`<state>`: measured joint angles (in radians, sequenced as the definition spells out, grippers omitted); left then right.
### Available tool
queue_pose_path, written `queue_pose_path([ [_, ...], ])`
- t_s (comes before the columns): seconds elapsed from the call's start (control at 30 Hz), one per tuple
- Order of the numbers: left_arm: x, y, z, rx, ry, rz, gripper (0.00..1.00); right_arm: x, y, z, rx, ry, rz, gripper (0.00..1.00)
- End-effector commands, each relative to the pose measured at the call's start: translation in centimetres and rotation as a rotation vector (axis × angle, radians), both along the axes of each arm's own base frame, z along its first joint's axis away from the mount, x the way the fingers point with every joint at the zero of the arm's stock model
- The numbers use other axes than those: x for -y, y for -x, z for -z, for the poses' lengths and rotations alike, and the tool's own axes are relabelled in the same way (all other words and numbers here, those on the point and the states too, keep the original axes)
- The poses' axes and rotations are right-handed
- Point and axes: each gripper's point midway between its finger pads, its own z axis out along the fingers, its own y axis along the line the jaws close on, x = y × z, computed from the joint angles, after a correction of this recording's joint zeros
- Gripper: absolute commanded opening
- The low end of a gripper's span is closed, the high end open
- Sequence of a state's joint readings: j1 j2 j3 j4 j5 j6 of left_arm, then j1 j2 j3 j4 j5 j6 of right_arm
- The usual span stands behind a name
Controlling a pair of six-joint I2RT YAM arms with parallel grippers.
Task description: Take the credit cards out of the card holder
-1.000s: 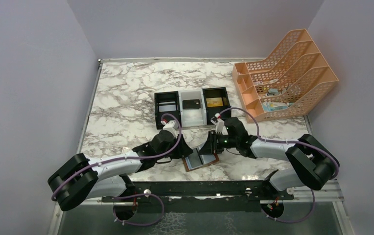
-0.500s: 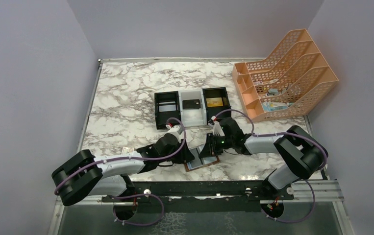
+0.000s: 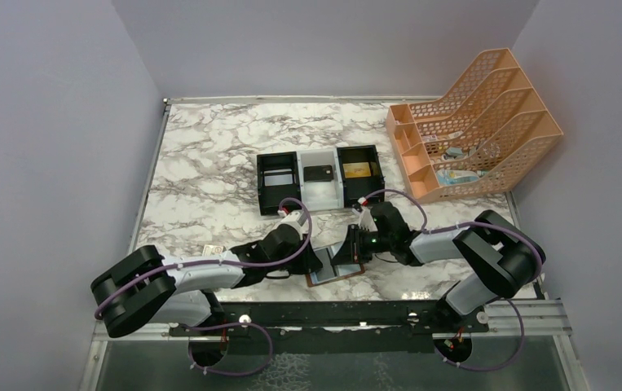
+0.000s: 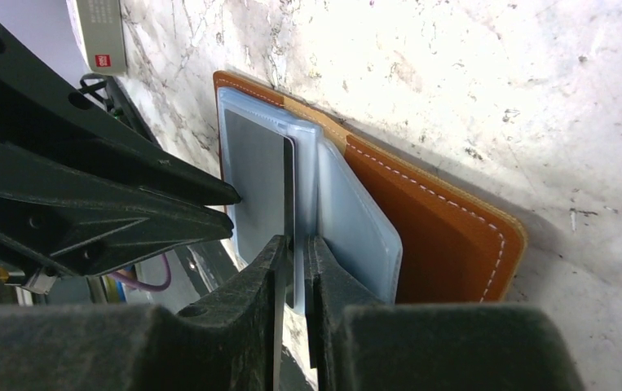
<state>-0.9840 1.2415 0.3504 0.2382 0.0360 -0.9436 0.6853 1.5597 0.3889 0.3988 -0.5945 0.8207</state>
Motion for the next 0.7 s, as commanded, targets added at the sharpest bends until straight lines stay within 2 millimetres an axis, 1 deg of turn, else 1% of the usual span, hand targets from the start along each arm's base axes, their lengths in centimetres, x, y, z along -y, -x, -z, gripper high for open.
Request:
queue_pose_path([
  [0.0,-1.46,0.28,1.84,-0.01,-0.125,-0.004,0.22,0.95,1.01,1.47,-0.061,0.045,0.028,0.18],
  [0.17,-1.93,0.16,1.72,0.001,-0.149,-0.013,0.23,0.7,1.0,1.35,-0.05,0.045,-0.006,0.2],
  [0.4,-2.1,0.12,1.47,0.005,-0.172,-0.009,0.3,0.99,0.78,1.5,-0.039,0.067,0.006,0.2],
  [0.67,-2.06,0.31,1.5,-0.002,-0.179,-0.01,0.3,0.85,0.97,1.53,-0.049,0.059,-0.007,0.19],
])
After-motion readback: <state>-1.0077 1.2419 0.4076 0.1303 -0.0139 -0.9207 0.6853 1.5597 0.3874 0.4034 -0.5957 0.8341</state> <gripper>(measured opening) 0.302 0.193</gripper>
